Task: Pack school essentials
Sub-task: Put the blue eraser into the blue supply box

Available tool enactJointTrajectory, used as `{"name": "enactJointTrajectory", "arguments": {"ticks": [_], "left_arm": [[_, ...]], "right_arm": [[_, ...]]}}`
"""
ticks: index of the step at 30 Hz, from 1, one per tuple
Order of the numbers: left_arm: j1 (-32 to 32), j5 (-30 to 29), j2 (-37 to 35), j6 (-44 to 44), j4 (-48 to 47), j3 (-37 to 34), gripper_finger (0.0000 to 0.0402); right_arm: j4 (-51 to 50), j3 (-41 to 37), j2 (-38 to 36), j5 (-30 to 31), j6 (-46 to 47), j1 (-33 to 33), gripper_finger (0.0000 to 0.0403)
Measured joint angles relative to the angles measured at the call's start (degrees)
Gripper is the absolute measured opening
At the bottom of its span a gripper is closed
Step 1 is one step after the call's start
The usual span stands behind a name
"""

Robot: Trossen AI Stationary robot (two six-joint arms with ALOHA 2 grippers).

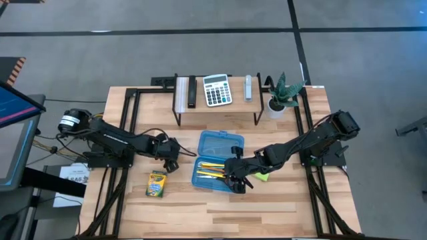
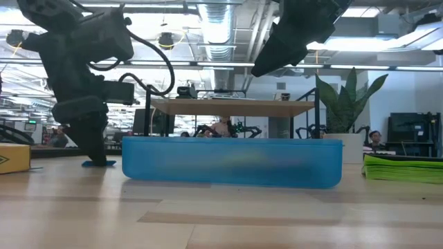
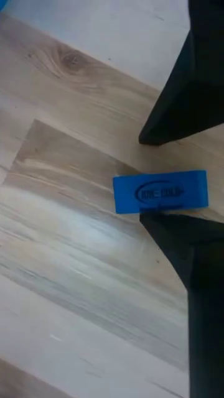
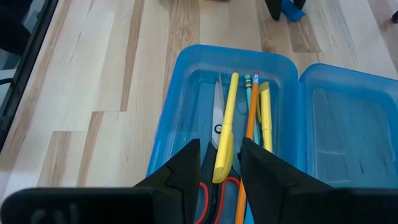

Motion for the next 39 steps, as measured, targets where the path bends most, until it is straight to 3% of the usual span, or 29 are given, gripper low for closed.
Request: {"name": "enactJointTrajectory", "arguments": {"ticks": [10, 39], "left_arm": [[1.51, 0.42, -0.83, 2.93, 0.23, -0.28, 0.0017], [-1.05, -3.48, -1.65, 8.33, -6.09, 10.23, 0.0002]], "right_arm": [[-0.28, 0.00, 0.01, 0.00, 0.01, 0.00, 0.0131], [-1.20, 0.00, 0.01, 0.00, 0.03, 0.00, 0.0131]]}}
